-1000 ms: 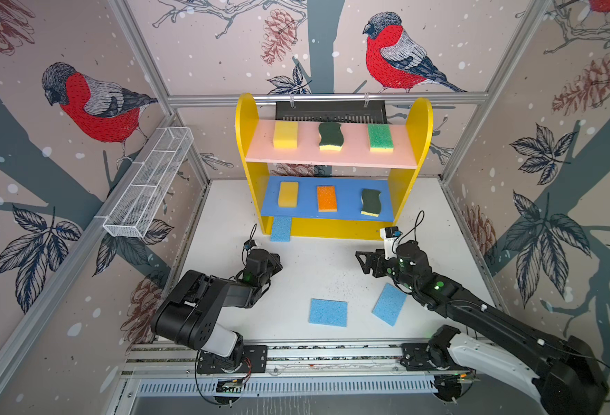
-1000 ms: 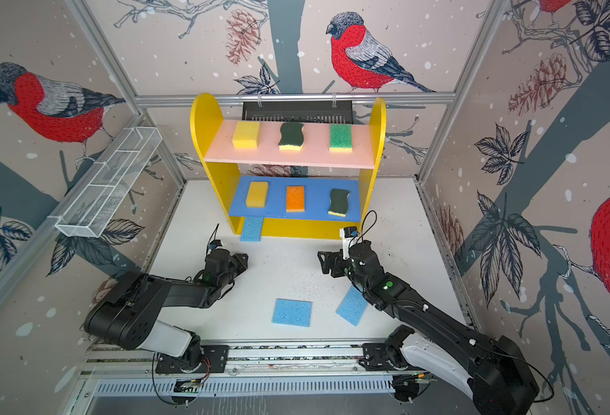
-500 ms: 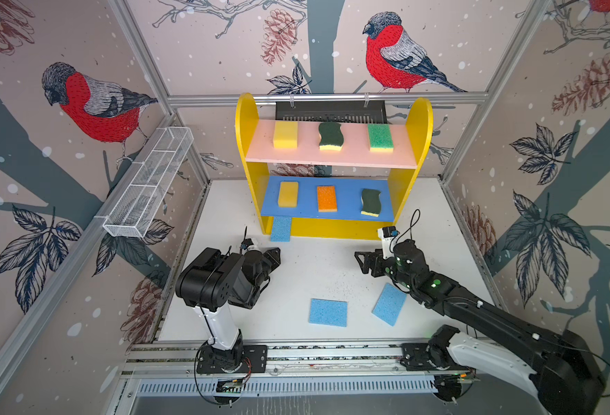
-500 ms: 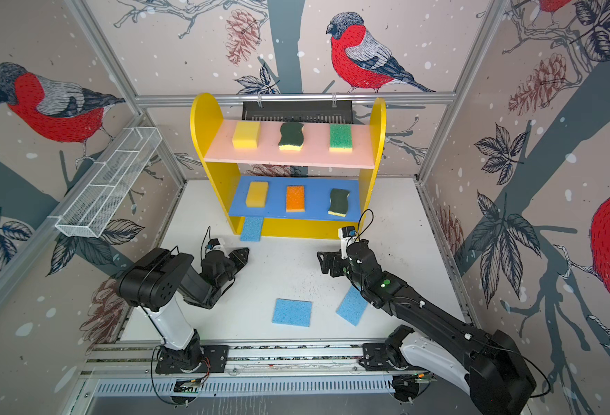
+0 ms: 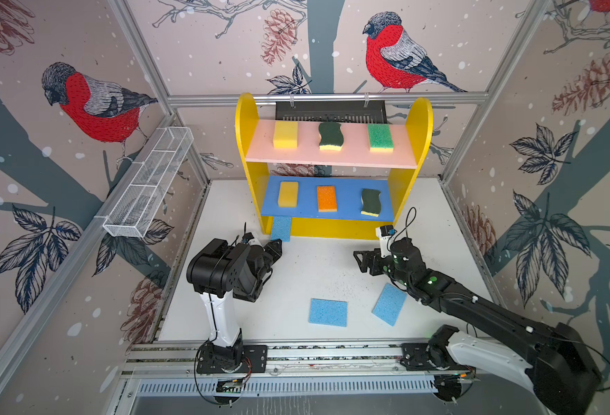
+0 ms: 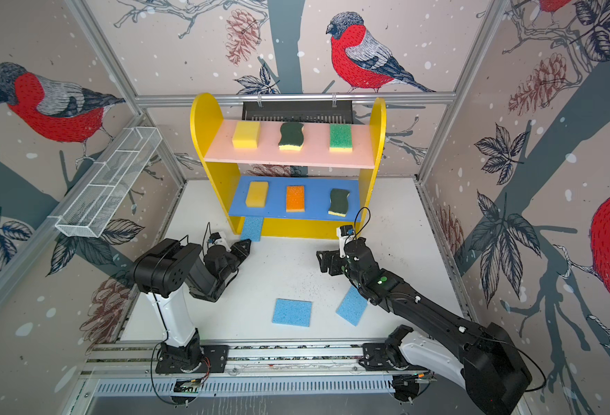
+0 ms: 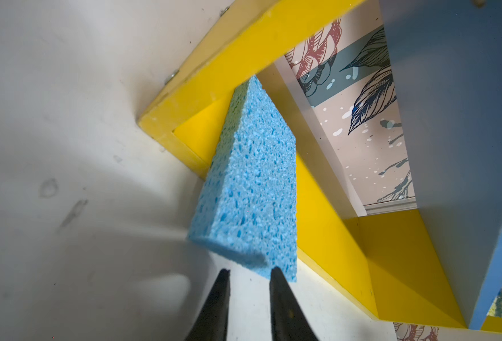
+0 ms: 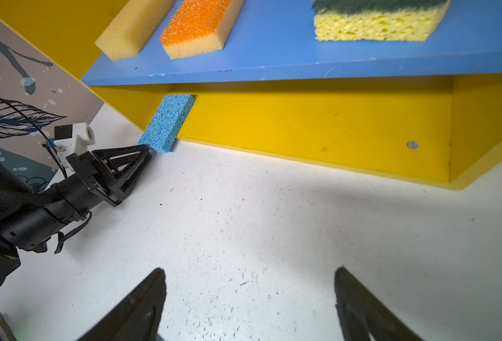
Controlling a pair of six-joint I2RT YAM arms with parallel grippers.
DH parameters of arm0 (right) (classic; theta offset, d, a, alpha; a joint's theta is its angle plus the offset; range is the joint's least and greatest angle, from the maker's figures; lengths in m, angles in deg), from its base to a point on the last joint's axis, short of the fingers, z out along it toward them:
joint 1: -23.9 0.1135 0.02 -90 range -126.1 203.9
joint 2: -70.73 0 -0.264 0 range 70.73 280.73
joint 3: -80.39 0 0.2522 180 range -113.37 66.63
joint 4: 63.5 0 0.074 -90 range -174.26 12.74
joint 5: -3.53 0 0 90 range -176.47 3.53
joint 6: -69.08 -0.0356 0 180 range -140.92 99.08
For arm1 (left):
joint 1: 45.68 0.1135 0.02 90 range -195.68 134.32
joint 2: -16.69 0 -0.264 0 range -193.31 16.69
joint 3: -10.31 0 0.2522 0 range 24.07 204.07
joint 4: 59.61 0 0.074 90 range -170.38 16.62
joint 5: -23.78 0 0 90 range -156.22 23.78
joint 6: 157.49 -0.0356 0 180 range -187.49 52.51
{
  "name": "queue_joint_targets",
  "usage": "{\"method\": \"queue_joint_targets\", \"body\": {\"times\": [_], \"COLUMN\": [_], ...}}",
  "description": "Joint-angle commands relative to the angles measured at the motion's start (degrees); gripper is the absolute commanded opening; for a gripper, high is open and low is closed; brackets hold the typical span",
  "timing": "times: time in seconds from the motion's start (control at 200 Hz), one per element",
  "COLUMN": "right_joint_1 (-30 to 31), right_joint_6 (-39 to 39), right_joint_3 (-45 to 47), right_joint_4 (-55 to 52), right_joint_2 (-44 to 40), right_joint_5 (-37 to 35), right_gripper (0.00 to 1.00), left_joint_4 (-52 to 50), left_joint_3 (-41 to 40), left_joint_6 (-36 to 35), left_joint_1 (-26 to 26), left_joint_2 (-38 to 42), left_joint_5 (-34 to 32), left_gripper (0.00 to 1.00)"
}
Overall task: Arrange cleaning sponges on a shelf
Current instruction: Move the cleaning sponge to the shelf.
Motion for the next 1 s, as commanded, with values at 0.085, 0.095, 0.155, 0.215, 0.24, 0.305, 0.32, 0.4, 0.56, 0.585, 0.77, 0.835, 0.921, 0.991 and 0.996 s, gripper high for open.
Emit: {"method": "queue_joint_targets", "body": {"times": [0.085,0.095,0.155,0.215,0.24,0.305,0.32,0.4,0.56,0.585,0.77,0.835,0.921,0.991,0.996], "right_joint_1": [-0.2,-0.2,-0.2,-0.2,-0.2,-0.2,-0.2,-0.2,-0.2,-0.2,-0.3,-0.3,-0.3,-0.4,-0.3], "right_joint_6": [0.8,0.8,0.7,0.7,0.6,0.5,0.5,0.4,0.3,0.3,0.3,0.3,0.2,0.2,0.2], "right_joint_3": [-0.5,-0.5,-0.5,-0.5,-0.5,-0.5,-0.5,-0.5,-0.4,-0.4,-0.5,-0.5,-0.5,-0.5,-0.5], "right_joint_4": [1.5,1.5,1.6,1.7,1.7,1.8,1.8,1.8,1.8,1.8,1.9,1.9,2.0,2.1,2.1], "right_joint_2": [0.7,0.7,0.9,1.1,1.2,1.3,1.3,1.4,1.6,1.7,2.0,2.2,2.4,2.6,2.6], "right_joint_5": [-0.6,-0.5,-0.5,-0.5,-0.4,-0.4,-0.4,-0.3,-0.4,-0.3,-0.4,-0.3,-0.3,-0.2,-0.2], "right_gripper": [0.89,0.89,0.89,0.89,0.89,0.89,0.89,0.89,0.89,0.89,0.89,0.89,0.89,0.89,0.89], "left_joint_4": [-7.8,-7.8,-7.8,-7.7,-7.5,-7.5,-7.4,-7.6,-7.9,-7.9,-8.3,-8.0,-8.1,-8.2,-8.1], "left_joint_3": [1.0,1.1,1.5,2.1,2.2,2.5,2.6,3.1,3.9,4.1,5.9,6.1,6.6,6.9,6.9], "left_joint_6": [0.0,0.0,-0.1,-0.2,-0.2,-0.2,-0.2,-0.2,0.0,0.0,0.0,0.2,0.4,0.5,0.5], "left_joint_1": [0.3,0.4,0.5,0.6,0.6,0.7,0.7,0.8,1.0,1.2,1.2,1.2,1.2,1.2,1.2], "left_joint_2": [-1.5,-1.6,-1.9,-2.2,-2.3,-2.7,-2.8,-3.2,-3.8,-3.9,-4.8,-5.0,-5.2,-5.6,-5.7], "left_joint_5": [0.2,0.2,0.5,0.8,0.8,1.1,1.1,1.1,0.6,0.6,0.6,0.5,0.4,0.5,0.5], "left_gripper": [0.24,0.24,0.21,0.19,0.19,0.19,0.19,0.19,0.19,0.18,0.18,0.18,0.18,0.18,0.18]}}
